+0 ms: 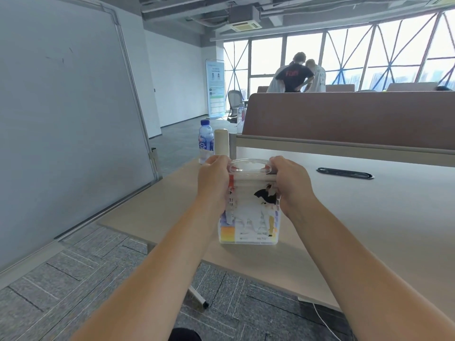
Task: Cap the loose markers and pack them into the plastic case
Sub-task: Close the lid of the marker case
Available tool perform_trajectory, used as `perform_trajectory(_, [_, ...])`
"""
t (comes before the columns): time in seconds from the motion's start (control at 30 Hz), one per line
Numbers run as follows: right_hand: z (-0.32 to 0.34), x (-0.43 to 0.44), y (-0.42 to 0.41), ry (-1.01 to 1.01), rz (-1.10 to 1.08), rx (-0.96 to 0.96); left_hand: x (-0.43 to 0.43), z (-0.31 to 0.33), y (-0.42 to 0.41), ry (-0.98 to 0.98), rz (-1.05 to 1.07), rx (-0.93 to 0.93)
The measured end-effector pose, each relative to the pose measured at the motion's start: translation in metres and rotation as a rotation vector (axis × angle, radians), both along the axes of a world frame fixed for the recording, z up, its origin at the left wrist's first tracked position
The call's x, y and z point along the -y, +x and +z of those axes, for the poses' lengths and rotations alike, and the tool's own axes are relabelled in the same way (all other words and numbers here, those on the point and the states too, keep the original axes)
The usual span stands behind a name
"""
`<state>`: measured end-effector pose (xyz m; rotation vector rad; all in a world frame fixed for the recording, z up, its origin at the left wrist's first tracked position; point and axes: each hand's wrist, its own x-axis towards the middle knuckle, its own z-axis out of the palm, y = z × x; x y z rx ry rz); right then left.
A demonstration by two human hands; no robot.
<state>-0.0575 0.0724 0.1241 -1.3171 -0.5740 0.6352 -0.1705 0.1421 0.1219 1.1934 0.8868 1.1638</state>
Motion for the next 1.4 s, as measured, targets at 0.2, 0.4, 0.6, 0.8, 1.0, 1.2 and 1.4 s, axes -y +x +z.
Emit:
perform_trajectory(0.2, [-0.006,-0.004,0.002,-0.057,-0.080,0.328,-0.010,-0.009,0.000,0.083,-0.004,-0.087])
perform_trajectory(0.4, [-0.002,-0.001,0.015,-0.160,-0.097,0.883,-0.008,-0.023,-0.018,0.265,-0.083,-0.262])
perform_trajectory(0.6, [-0.004,-0.003,0.009,-0.236,-0.195,1.042,-0.004,-0.056,-0.049,0.131,-0.331,-0.344])
perform_trajectory(0.8, [0.006,-0.015,-0.003,-0.119,-0.224,0.649,-0.009,-0.062,-0.090,0.011,-0.076,-0.233])
perform_trajectory(1.0, [0.001,-0.044,-0.056,-0.003,-0.032,0.173,-0.021,-0.046,-0.153,0.011,-0.012,-0.230])
perform_trajectory(1.2, [-0.006,-0.089,-0.137,0.018,0.223,0.064,-0.025,-0.019,-0.259,0.116,0.140,-0.306])
perform_trajectory(1.4, [-0.004,-0.119,-0.228,0.028,0.347,0.352,-0.022,-0.012,-0.357,0.126,0.280,-0.348])
